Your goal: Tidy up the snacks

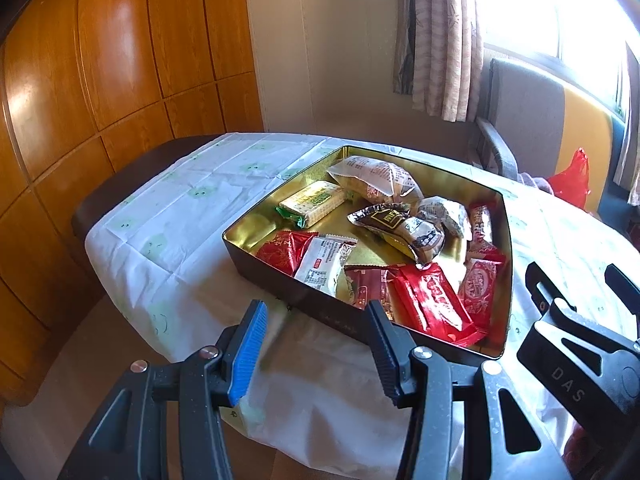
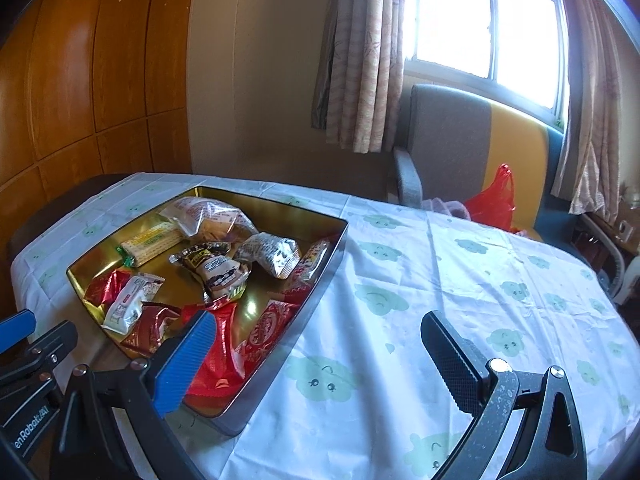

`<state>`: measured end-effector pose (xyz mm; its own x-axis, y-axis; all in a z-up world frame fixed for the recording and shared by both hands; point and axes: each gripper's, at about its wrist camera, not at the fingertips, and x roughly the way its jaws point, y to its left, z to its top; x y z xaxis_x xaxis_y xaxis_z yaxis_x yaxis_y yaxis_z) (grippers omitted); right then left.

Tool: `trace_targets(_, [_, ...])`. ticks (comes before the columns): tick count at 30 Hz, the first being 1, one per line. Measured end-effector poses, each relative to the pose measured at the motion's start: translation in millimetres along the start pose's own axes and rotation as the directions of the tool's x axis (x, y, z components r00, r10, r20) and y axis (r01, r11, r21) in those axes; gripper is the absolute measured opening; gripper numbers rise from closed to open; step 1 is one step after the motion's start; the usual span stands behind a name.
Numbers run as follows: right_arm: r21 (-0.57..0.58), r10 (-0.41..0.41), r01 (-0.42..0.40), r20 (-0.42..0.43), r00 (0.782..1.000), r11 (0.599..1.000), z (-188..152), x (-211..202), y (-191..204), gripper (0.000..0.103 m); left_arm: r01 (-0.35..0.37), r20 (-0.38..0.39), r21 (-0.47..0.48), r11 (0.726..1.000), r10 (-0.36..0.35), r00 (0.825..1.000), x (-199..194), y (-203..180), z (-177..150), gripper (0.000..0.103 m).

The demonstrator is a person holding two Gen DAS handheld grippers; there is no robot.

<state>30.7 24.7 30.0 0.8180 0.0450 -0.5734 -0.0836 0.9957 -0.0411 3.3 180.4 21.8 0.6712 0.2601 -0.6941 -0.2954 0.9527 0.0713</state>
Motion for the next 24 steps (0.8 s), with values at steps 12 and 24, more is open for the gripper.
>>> trace_targets(12, [0.002, 0.013, -0.013, 0.007, 1.000, 1.000, 0.8, -2.4, 0.6, 0.103, 0.020, 0.004, 0.005, 1.000, -0.020, 1.000, -1.4, -1.3, -0.1, 0.051])
trace_targets(24, [-0.001, 0.019, -0.019, 0.016, 1.000, 1.000, 1.2, -3.7, 1.9, 0.103, 0.031, -0.019, 0.023, 0.999, -0.031, 0.999, 2.0, -5.4, -1.8, 0.051])
